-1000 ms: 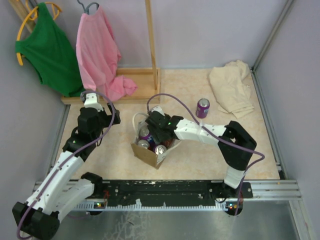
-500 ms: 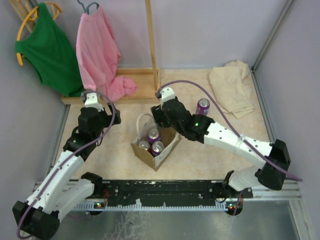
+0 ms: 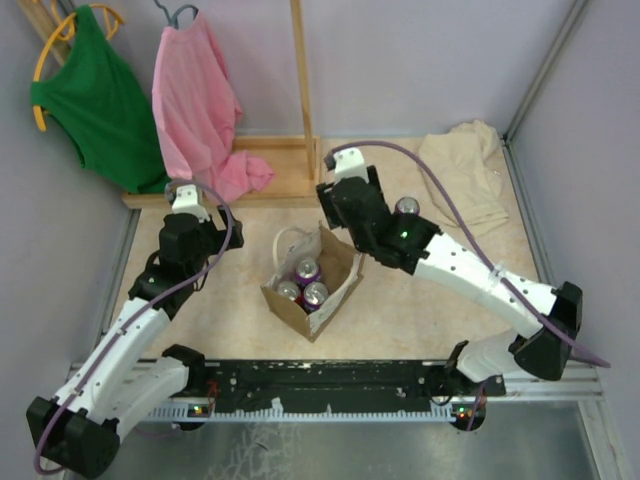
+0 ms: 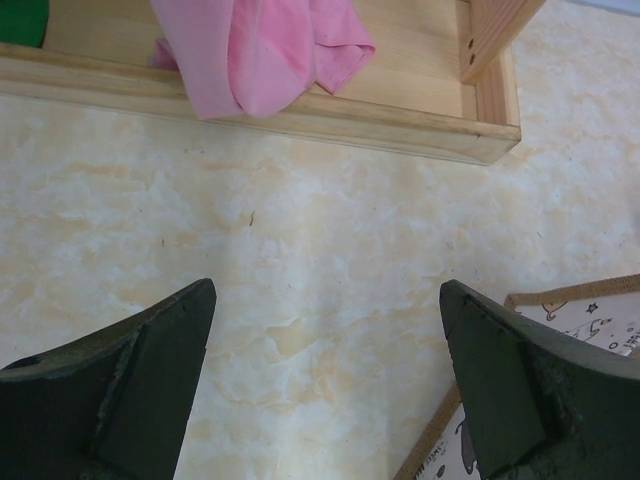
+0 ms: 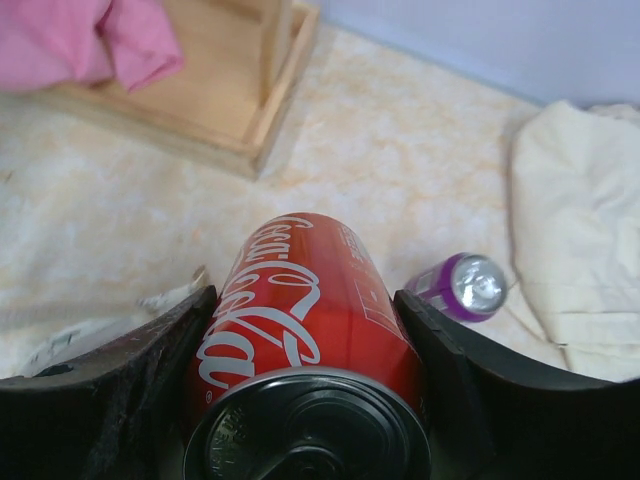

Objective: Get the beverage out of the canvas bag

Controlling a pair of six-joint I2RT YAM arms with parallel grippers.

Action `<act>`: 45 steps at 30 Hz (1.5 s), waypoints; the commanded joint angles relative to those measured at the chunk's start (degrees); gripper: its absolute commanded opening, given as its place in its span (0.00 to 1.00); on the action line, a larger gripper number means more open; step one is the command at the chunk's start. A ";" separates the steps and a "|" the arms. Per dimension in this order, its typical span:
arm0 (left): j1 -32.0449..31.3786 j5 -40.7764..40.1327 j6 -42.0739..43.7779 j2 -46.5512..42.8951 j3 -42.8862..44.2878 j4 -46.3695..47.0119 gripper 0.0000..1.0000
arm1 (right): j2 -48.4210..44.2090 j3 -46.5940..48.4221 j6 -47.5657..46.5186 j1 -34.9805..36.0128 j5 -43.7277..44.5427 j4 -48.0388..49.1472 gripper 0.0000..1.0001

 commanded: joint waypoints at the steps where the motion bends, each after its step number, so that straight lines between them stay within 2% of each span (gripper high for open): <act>1: -0.12 0.80 -0.39 -0.36 -1.00 1.78 1.00 | -2.54 10.81 1.25 -5.09 8.78 -2.08 0.00; 10: -0.17 1.42 -0.45 0.43 -0.97 2.28 1.00 | -3.91 13.58 11.21 -21.12 7.49 -16.27 0.00; 18: -0.12 1.86 -0.50 1.14 -1.12 2.18 1.00 | -7.59 1.74 17.61 -33.75 -0.64 -18.13 0.00; 26: -0.19 1.81 -0.54 1.18 -1.16 1.21 1.00 | -7.99 -11.74 20.63 -36.00 -3.82 -9.87 0.00; 31: -0.17 1.80 -0.71 0.97 -1.42 1.10 1.00 | -6.31 -13.53 20.20 -37.25 -4.90 -5.78 0.00; 35: -0.15 1.90 -1.12 1.25 -1.42 0.92 1.00 | -2.86 -14.90 20.52 -39.57 -9.05 -2.80 0.00; 45: -0.19 1.53 -0.86 1.37 -0.75 0.28 1.00 | 5.75 -15.51 22.11 -41.06 -12.52 -1.46 0.00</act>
